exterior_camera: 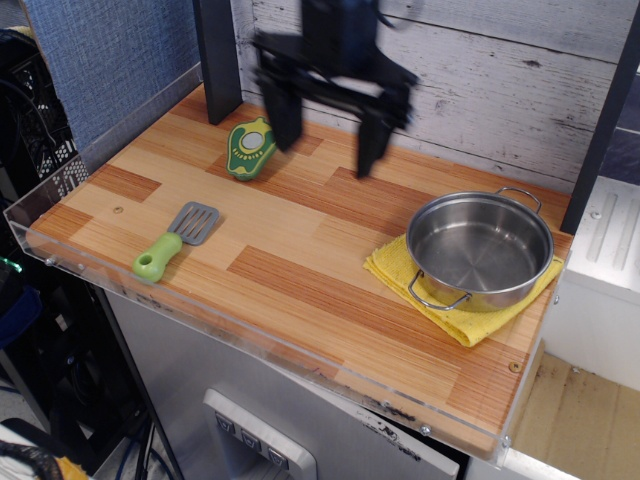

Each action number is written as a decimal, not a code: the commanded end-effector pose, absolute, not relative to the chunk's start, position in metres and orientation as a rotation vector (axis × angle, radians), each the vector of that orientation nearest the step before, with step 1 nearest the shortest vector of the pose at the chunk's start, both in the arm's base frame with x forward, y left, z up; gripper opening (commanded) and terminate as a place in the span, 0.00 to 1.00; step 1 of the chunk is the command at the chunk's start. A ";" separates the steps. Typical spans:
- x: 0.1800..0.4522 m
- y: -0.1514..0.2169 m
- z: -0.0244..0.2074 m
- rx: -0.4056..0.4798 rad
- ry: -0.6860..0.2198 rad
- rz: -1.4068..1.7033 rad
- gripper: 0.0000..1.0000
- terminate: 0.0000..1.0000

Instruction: Move the pot from right side to left side

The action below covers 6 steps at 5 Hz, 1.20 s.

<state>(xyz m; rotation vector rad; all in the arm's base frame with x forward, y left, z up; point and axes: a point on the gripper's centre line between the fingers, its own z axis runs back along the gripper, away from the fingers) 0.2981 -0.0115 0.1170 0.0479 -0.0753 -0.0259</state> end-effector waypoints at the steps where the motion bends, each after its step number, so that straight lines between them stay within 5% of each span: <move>1: 0.334 -0.031 0.081 0.057 -0.103 -0.043 1.00 0.00; 3: 0.361 -0.040 0.058 0.042 -0.120 -0.038 1.00 0.00; 6: 0.363 -0.052 0.051 0.039 -0.118 -0.053 1.00 0.00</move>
